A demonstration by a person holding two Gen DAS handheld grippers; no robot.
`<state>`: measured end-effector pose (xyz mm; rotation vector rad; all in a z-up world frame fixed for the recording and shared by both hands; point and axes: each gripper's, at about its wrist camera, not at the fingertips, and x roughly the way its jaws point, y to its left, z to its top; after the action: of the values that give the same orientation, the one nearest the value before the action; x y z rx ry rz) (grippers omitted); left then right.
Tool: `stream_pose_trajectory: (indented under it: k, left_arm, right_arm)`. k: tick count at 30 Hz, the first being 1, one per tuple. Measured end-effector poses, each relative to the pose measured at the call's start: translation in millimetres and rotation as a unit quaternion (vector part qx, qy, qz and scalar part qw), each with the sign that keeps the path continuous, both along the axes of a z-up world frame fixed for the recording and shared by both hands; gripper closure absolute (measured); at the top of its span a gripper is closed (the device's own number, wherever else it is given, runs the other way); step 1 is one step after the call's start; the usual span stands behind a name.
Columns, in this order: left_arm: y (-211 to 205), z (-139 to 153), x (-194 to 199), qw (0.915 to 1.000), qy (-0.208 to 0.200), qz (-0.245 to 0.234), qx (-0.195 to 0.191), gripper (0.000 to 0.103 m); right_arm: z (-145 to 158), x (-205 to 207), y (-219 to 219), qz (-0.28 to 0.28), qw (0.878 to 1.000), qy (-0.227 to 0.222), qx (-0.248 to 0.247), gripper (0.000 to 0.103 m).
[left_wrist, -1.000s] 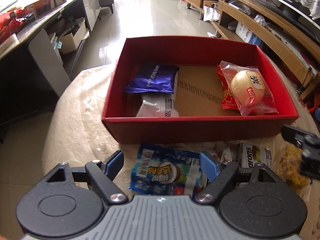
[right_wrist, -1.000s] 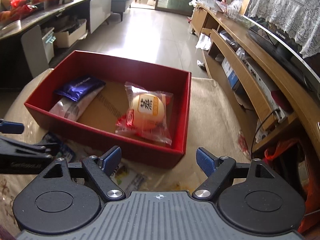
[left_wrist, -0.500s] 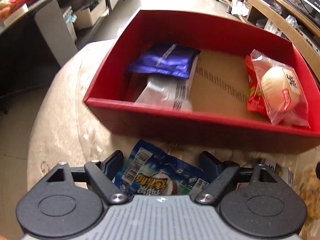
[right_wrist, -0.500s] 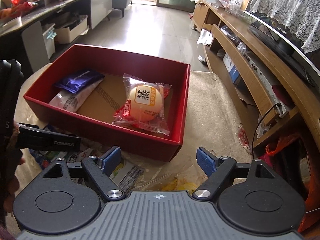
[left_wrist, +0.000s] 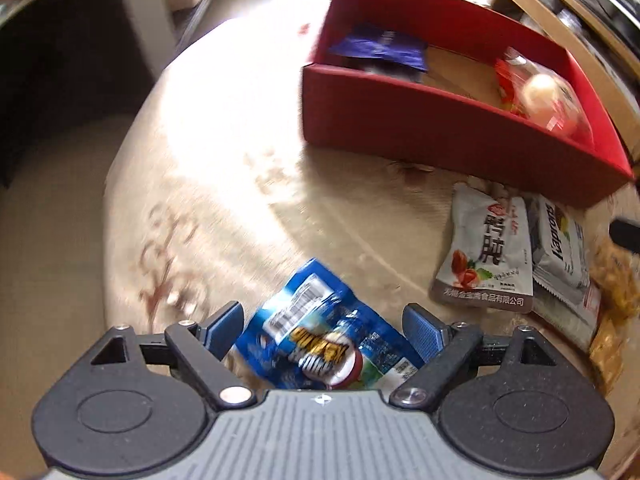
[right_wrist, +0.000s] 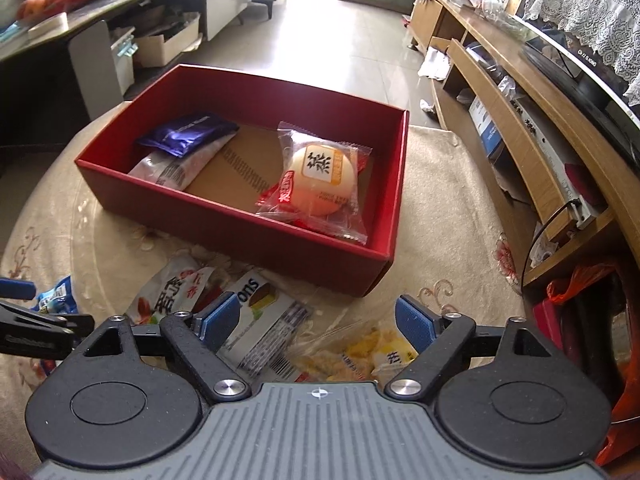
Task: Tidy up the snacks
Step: 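Move left tool to blue sausage pack while right tool moves to white duck-neck packet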
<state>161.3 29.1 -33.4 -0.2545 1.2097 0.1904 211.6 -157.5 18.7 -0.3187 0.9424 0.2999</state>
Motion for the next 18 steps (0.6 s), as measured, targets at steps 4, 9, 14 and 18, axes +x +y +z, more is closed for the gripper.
stream_pose_trajectory:
  k: [4, 9, 14, 18]
  left_arm:
    - [13, -4, -16, 0.9978, 0.003, 0.049, -0.045, 0.015]
    - [11, -5, -12, 0.9946, -0.012, 0.098, -0.032, 0.011]
    - [-10, -10, -8, 0.9975, -0.015, 0.064, 0.025, 0.016]
    - [-18, -8, -20, 0.9987, -0.009, 0.000, 0.051, 0.025]
  right_arm:
    - [0, -1, 5, 0.007, 1.000, 0.003, 0.002, 0.014]
    - [2, -4, 11, 0.019, 1.000, 0.005, 0.009, 0.014]
    - [0, -7, 13, 0.028, 1.000, 0.008, 0.001, 0.014]
    - [-1, -11, 16, 0.039, 0.999, 0.011, -0.001, 0.014]
